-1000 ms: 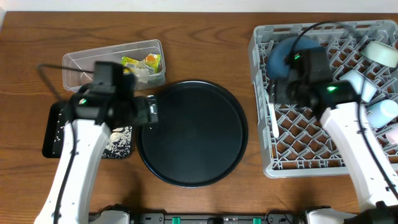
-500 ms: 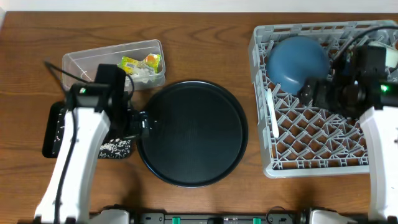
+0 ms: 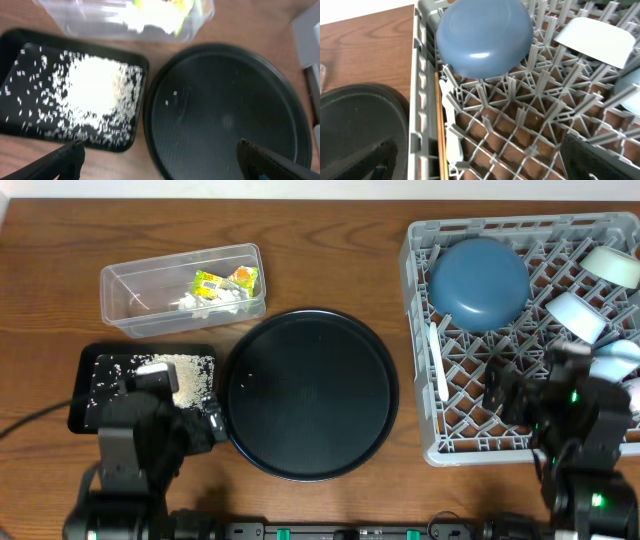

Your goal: Sort waste into correct bins and load items into the dishwasher rack

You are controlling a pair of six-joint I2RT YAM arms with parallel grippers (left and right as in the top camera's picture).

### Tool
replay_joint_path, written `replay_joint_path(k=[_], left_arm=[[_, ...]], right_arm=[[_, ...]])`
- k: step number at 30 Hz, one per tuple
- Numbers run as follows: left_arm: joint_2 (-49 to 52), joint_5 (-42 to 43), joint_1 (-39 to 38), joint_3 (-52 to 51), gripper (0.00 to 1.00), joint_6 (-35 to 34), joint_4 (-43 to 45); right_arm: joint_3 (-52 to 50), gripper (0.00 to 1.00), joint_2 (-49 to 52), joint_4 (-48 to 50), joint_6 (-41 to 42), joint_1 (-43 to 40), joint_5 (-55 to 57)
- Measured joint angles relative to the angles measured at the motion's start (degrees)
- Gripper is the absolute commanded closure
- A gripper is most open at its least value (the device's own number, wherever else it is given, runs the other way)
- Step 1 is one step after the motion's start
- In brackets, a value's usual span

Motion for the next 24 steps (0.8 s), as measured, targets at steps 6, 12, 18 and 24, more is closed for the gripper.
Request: replay_joint_path(k=[6,12,18,24], left_arm=[[-4.5,0.0,0.0,-0.8,0.02,-0.2,0.2],[-4.7,0.0,0.0,-0.8,0.02,-0.2,0.2],[-4.7,0.0,0.0,-0.8,0.02,-0.2,0.2],[-4.7,0.0,0.0,-0.8,0.02,-0.2,0.2]], right_arm=[[-3.6,0.01,-4.9,-7.0,0.0,0.0,0.8],[-3.7,0.01,-4.8,-14.2,0.0,0.0,1.0],[-3.7,0.01,-4.8,-16.9,0.0,0.0,1.0],[-3.7,0.01,-4.8,-17.0,0.0,0.0,1.0]])
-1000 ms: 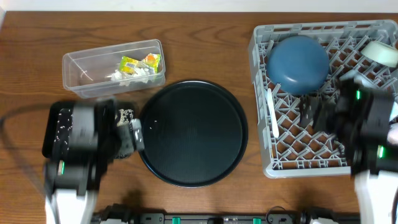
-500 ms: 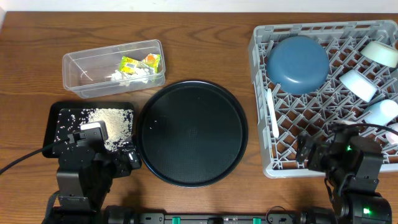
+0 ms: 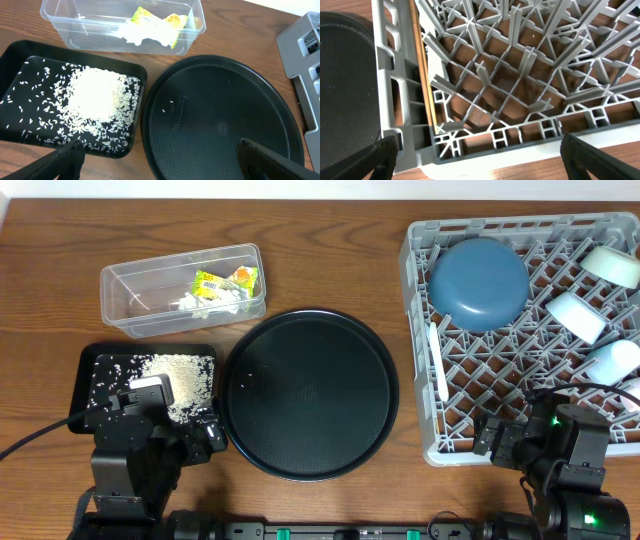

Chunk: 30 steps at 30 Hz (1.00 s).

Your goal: Sort waste into correct bins and load items into the dishwasher rack

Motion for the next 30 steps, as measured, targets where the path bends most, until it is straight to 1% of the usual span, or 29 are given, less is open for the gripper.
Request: replay_joint_path(k=[9,12,18,24,28,30], left_arm=[[0.0,0.0,0.0,0.0,0.02,0.0,0.0],[0.0,0.0,0.0,0.0,0.02,0.0,0.0],[0.0,0.0,0.0,0.0,0.02,0.0,0.0],[0.0,0.0,0.0,-0.2,0.02,0.0,0.0],[0.0,0.0,0.0,-0.2,0.02,0.0,0.0],[0.0,0.0,0.0,-0.2,0.02,0.0,0.0]], right_arm=[[0.0,0.01,-1.1,0.2,0.0,0.0,0.2],[-0.3,0.01,-3.7,3.3,-0.6,0.8,1.0],[-4.6,0.01,-16.4,17.7,-5.7,3.2,2.3],[-17.0,0.01,-30.2,31.2,-8.2,4.4,2.2],[-24.4,0.01,-32.4,43.9,-8.7,4.4,1.2],[-28.1,0.01,-32.4,52.1,-8.9,5.0,0.7]])
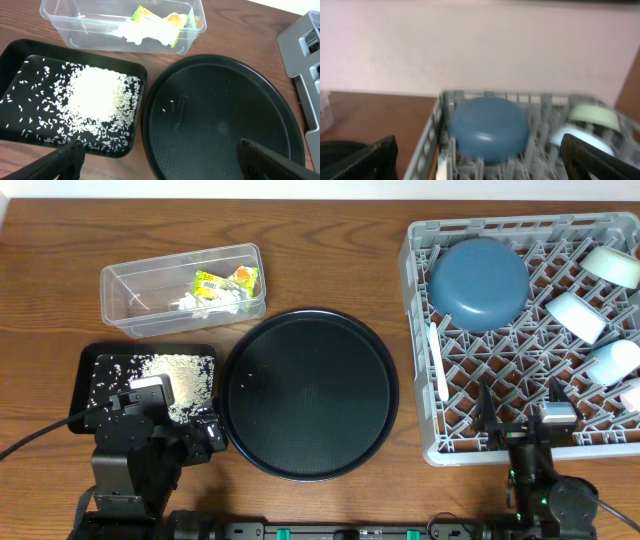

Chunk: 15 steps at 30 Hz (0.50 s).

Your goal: Sort waste into correct bins and load items into the dishwasher rack

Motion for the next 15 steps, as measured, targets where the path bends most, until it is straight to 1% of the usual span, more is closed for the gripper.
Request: replay_joint_path(k=[4,5,9,13,15], left_arm=[[0.0,0.0,0.0,0.0,0.02,0.0,0.0],[0.0,0.0,0.0,0.0,0.02,0.0,0.0],[0.0,0.0,0.0,0.0,0.02,0.0,0.0],[0.0,0.0,0.0,0.0,0.02,0.0,0.0],[0.0,0.0,0.0,0.0,0.02,0.0,-0.1]], right_arm=[[-6.8,0.01,-0.2,16.1,-0.5,0.9,-0.7],[-7.8,0.01,-0.2,16.9,-0.8,1.0,-0.9],[-9.4,0.01,-0.2,13.7,-2.9,1.0,-1.0],[-9.5,0.01,-0.2,2.0,-4.0,1.0,-1.2],[-9.6,0.01,0.0,1.2,-4.2,1.0,-1.4]])
